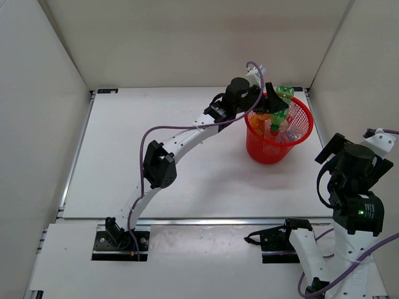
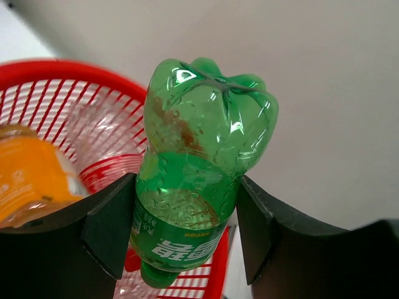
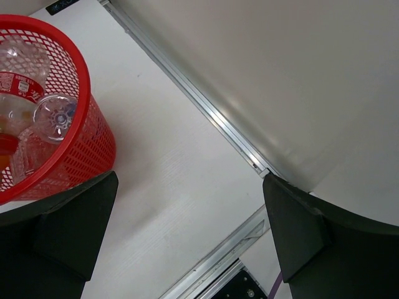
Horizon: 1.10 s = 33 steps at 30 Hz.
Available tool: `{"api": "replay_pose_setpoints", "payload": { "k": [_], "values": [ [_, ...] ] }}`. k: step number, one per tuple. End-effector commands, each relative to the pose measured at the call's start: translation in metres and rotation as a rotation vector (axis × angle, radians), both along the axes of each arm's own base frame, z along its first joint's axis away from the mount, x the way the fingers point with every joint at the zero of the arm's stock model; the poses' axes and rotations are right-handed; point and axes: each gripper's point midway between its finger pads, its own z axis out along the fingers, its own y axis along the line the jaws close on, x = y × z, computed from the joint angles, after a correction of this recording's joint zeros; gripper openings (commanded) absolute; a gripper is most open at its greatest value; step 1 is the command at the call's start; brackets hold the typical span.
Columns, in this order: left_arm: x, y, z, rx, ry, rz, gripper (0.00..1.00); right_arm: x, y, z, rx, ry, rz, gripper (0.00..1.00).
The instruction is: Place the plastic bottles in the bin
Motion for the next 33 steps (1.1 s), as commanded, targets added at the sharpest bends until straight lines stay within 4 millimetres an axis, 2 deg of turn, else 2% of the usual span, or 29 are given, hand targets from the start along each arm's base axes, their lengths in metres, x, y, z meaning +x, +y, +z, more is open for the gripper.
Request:
{"api": "replay_pose_setpoints", "payload": {
  "k": [1, 2, 3, 5, 7, 9, 13, 16, 18, 19, 21, 22, 26, 28, 29, 30, 31, 32, 33],
  "values": [
    [-0.005, 0.002, 0.027, -0.038, -0.035, 0.034, 0.35, 0.003, -0.001, 0.012, -0.006, -0.057, -0.016, 0.99],
    [-0.005, -0.001, 0.016, 0.005, -0.045, 0.047, 0.37, 0.005, 0.001, 0.01, -0.006, -0.052, -0.008, 1.0],
    [-0.011, -0.006, 0.013, 0.017, -0.043, 0.041, 0.37, 0.006, 0.001, 0.011, -0.008, -0.054, 0.0, 0.99],
    [-0.009, -0.007, 0.002, 0.045, -0.026, 0.038, 0.38, 0.011, 0.004, 0.011, -0.003, -0.056, 0.015, 0.99],
    [-0.01, -0.008, -0.007, 0.063, -0.009, 0.036, 0.44, 0.015, 0.003, 0.011, -0.005, -0.053, 0.016, 0.99],
    [-0.01, -0.006, -0.009, 0.073, -0.016, 0.031, 0.58, 0.017, 0.005, 0.006, -0.001, -0.046, 0.026, 0.99],
    [-0.03, -0.009, 0.007, 0.099, -0.085, 0.008, 0.98, 0.022, 0.004, -0.003, 0.001, -0.03, 0.036, 0.99],
    [-0.036, 0.003, 0.027, 0.11, -0.129, 0.036, 0.98, 0.025, 0.004, -0.002, 0.007, -0.039, 0.038, 0.99],
    [-0.038, 0.019, 0.04, 0.099, -0.132, 0.054, 0.98, 0.029, 0.005, -0.002, 0.007, -0.032, 0.055, 0.99],
    [-0.038, 0.019, 0.03, 0.115, -0.122, 0.056, 0.98, 0.028, 0.005, -0.002, 0.009, -0.036, 0.056, 0.99],
    [-0.036, 0.035, 0.049, 0.108, -0.157, 0.095, 0.99, 0.032, 0.006, -0.006, 0.018, -0.03, 0.064, 1.0],
    [-0.04, 0.035, 0.05, 0.113, -0.159, 0.095, 0.99, 0.033, 0.007, -0.004, 0.017, -0.034, 0.076, 0.99],
    [-0.046, 0.054, 0.074, 0.146, -0.199, 0.121, 0.98, 0.037, 0.01, -0.005, 0.018, -0.003, 0.101, 1.0],
    [-0.048, 0.072, 0.082, 0.18, -0.194, 0.151, 0.99, 0.039, 0.011, -0.009, 0.008, 0.034, 0.129, 0.99],
    [-0.043, 0.083, 0.068, 0.229, -0.167, 0.168, 0.98, 0.04, 0.014, -0.011, 0.005, 0.046, 0.156, 0.99],
    [-0.046, 0.098, 0.077, 0.239, -0.171, 0.182, 0.99, 0.04, 0.016, -0.015, 0.011, 0.066, 0.167, 0.99],
    [-0.047, 0.124, 0.067, 0.311, -0.139, 0.223, 0.98, 0.041, 0.019, -0.02, 0.022, 0.086, 0.184, 0.99],
    [-0.039, 0.151, 0.028, 0.445, -0.081, 0.277, 0.99, 0.037, 0.022, -0.026, 0.037, 0.111, 0.192, 0.99],
    [-0.046, 0.181, 0.013, 0.51, -0.05, 0.305, 0.98, 0.033, 0.021, -0.035, 0.037, 0.15, 0.191, 0.99]
  ]
}}
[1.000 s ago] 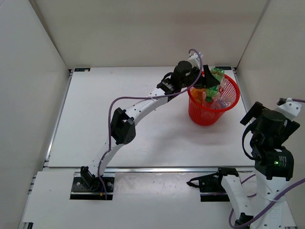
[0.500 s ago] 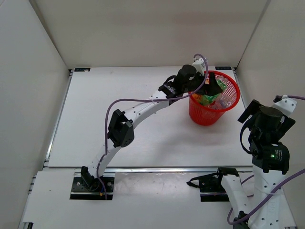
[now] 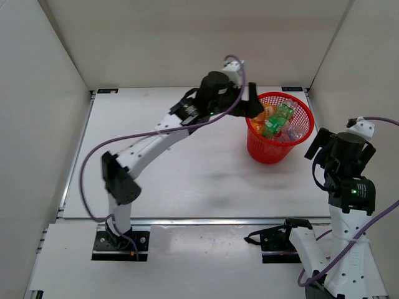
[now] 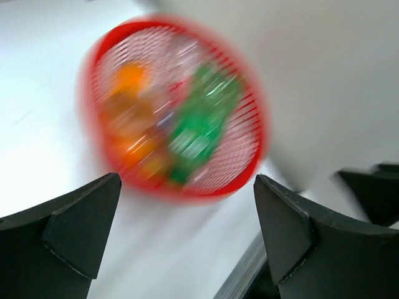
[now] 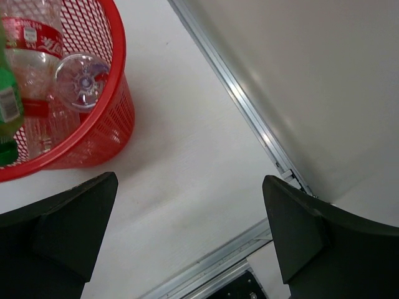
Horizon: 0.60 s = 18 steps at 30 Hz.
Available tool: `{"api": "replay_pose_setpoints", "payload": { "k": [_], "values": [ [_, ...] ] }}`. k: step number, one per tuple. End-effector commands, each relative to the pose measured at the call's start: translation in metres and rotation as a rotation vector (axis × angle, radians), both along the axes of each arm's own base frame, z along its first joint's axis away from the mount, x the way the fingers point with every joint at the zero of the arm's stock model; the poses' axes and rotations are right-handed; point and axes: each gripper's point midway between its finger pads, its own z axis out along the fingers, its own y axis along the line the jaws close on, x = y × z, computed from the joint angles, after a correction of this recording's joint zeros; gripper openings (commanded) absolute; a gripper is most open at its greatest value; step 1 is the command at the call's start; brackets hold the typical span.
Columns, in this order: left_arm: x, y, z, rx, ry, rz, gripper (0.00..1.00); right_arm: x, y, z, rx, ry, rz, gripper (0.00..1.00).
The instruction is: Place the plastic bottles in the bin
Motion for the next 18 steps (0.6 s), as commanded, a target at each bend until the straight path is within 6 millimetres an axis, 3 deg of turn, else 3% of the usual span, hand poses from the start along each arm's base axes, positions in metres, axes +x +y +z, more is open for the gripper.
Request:
{"api": "replay_pose_setpoints", "payload": {
  "k": [1, 2, 3, 4, 5, 6, 7, 8, 9, 11, 14, 18],
  "values": [
    [-0.011, 0.126, -0.014, 0.244, 0.033, 0.247, 0.99, -0.006, 0.005, -0.018, 0.01, 0.085, 0.039, 0.99],
    [-0.022, 0.171, -0.032, 0.316, 0.048, 0.366, 0.99, -0.008, 0.009, -0.027, 0.018, 0.121, 0.072, 1.0],
    [-0.034, 0.2, -0.081, 0.426, 0.098, 0.412, 0.99, -0.008, 0.011, -0.034, 0.023, 0.117, 0.084, 0.99],
    [-0.051, 0.235, -0.062, 0.379, 0.084, 0.486, 0.99, -0.006, 0.018, -0.05, 0.058, 0.142, 0.113, 1.0],
    [-0.067, 0.28, -0.08, 0.384, 0.148, 0.562, 0.99, -0.005, 0.027, -0.053, 0.086, 0.118, 0.157, 0.99],
    [-0.07, 0.319, -0.11, 0.418, 0.235, 0.644, 0.99, -0.005, 0.032, -0.058, 0.107, 0.104, 0.172, 1.0],
    [-0.092, 0.351, -0.108, 0.398, 0.268, 0.695, 0.98, -0.004, 0.042, -0.061, 0.15, 0.09, 0.205, 0.99],
    [-0.111, 0.398, -0.121, 0.435, 0.31, 0.818, 0.98, -0.004, 0.05, -0.063, 0.182, 0.082, 0.229, 1.0],
    [-0.121, 0.426, -0.139, 0.477, 0.351, 0.901, 0.98, -0.006, 0.055, -0.062, 0.207, 0.074, 0.235, 0.99],
    [-0.151, 0.472, -0.149, 0.571, 0.357, 1.03, 0.99, -0.008, 0.057, -0.071, 0.219, 0.134, 0.236, 0.99],
    [-0.167, 0.488, -0.161, 0.683, 0.382, 1.033, 0.99, -0.017, 0.061, -0.09, 0.245, 0.234, 0.213, 0.99],
    [-0.167, 0.468, -0.152, 0.613, 0.324, 0.958, 0.99, -0.021, 0.083, -0.093, 0.327, 0.183, 0.272, 0.99]
  ]
}}
